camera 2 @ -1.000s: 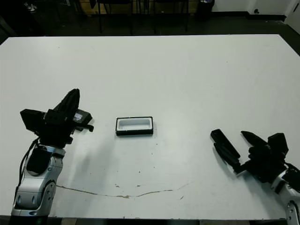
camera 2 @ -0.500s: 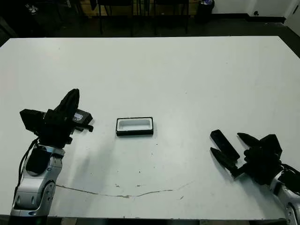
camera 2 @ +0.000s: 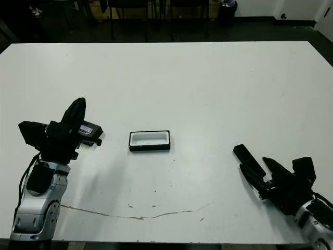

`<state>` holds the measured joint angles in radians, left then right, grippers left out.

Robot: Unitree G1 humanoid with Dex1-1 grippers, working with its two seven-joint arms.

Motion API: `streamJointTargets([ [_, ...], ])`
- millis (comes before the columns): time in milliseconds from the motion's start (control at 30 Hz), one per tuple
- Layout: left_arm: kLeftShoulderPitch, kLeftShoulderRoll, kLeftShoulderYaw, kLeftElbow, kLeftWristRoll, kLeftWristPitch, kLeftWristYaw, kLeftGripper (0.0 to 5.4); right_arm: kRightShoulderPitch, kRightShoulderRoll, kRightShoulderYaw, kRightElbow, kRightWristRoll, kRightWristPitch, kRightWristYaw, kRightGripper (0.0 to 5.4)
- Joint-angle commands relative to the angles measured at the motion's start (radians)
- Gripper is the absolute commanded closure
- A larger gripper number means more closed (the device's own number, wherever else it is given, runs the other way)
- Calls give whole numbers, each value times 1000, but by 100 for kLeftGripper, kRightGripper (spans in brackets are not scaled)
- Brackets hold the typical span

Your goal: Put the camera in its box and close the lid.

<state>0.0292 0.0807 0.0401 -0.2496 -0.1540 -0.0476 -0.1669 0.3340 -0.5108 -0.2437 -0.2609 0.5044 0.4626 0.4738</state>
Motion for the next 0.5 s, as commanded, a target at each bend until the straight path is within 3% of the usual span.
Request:
streamJointTargets([
  [33, 9, 6, 4, 4, -2, 19, 0, 540, 59, 16, 47, 34, -12, 121, -19, 321],
  [200, 11, 9, 4, 3, -4, 13, -2, 540, 56, 12, 49, 65, 4, 90, 36, 408],
  [300, 14, 7, 4, -4, -3, 22, 3, 540, 67, 1, 44, 6, 14, 144, 8, 456],
  [500, 14, 8, 4, 2, 3, 14, 2, 540, 44, -37, 64, 88, -16, 70, 109, 472],
])
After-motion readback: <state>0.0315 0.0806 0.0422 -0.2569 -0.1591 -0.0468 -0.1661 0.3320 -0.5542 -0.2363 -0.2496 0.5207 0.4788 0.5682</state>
